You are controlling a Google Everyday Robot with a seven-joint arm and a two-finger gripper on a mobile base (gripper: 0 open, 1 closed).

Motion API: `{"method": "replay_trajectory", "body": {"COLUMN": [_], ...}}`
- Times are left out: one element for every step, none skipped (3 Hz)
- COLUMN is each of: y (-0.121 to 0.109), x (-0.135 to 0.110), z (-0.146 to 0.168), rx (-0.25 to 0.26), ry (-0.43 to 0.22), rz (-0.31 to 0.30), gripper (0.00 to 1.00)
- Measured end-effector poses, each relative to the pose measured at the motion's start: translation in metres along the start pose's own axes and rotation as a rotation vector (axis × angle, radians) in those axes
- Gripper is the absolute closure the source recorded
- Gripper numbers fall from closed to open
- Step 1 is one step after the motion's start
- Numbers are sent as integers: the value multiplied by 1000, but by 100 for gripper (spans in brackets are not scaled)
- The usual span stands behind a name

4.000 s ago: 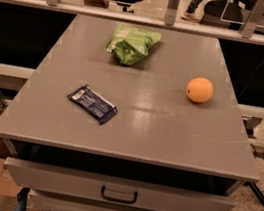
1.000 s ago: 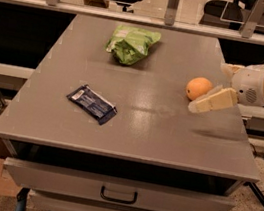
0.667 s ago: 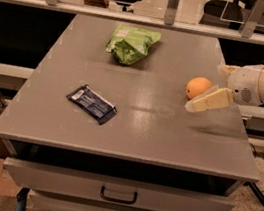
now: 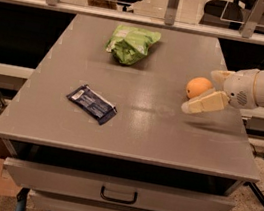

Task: Move orange near rxbar blueberry

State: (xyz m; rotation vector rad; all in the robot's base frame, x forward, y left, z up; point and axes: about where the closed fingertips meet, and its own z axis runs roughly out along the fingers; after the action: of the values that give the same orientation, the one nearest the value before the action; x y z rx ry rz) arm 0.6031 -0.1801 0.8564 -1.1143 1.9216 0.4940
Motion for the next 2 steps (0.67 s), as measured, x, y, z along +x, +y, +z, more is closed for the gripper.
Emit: {"method": "replay_trajectory", "body": {"y": [3, 6], "x": [0, -6], "z": [-1, -6], "rx": [-9, -17], "ry": [-8, -35], "rz": [-3, -12], "gripper": [36, 67]}}
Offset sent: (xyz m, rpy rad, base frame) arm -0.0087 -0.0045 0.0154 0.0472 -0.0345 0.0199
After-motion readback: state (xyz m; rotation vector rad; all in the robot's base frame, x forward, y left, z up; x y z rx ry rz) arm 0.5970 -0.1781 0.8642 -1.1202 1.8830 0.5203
